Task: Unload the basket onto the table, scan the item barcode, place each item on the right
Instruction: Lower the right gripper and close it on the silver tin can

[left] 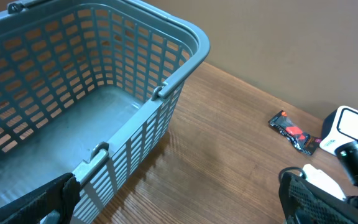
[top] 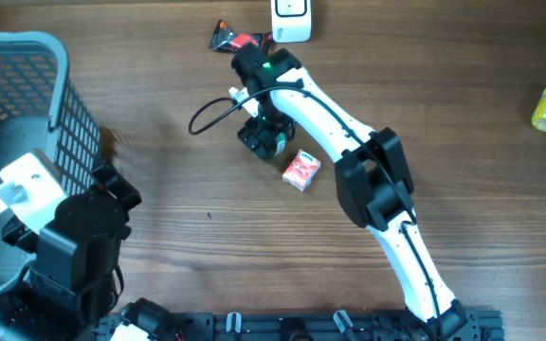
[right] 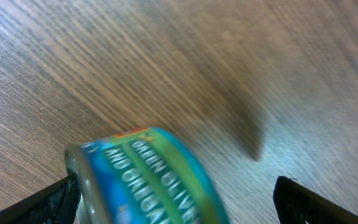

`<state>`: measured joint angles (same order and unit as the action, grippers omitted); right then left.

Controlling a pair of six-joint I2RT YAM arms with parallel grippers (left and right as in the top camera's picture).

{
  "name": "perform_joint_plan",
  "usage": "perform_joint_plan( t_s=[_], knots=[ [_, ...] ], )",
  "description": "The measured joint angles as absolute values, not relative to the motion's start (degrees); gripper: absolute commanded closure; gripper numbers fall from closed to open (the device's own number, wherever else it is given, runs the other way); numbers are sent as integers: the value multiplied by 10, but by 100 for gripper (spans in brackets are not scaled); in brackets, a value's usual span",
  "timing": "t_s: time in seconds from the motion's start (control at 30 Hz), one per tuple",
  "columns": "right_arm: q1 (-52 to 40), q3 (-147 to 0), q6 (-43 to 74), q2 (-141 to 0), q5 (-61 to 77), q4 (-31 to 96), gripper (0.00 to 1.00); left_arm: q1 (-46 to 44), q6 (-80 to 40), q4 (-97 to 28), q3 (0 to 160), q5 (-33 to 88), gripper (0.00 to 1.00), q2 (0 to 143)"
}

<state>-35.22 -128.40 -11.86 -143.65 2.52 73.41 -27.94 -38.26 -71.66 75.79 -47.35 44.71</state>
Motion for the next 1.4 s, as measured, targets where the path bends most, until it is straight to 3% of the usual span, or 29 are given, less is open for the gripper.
perform_joint_plan(
  t_s=[0.37, 1.4],
  knots=[
    [-333, -1287, -101, -1367, 45, 735, 0, -279, -383, -725, 758, -474, 0, 447],
    [-380, -1279, -54, -1367, 35, 727, 1, -280, -382, -731, 758, -482, 0, 447]
  ],
)
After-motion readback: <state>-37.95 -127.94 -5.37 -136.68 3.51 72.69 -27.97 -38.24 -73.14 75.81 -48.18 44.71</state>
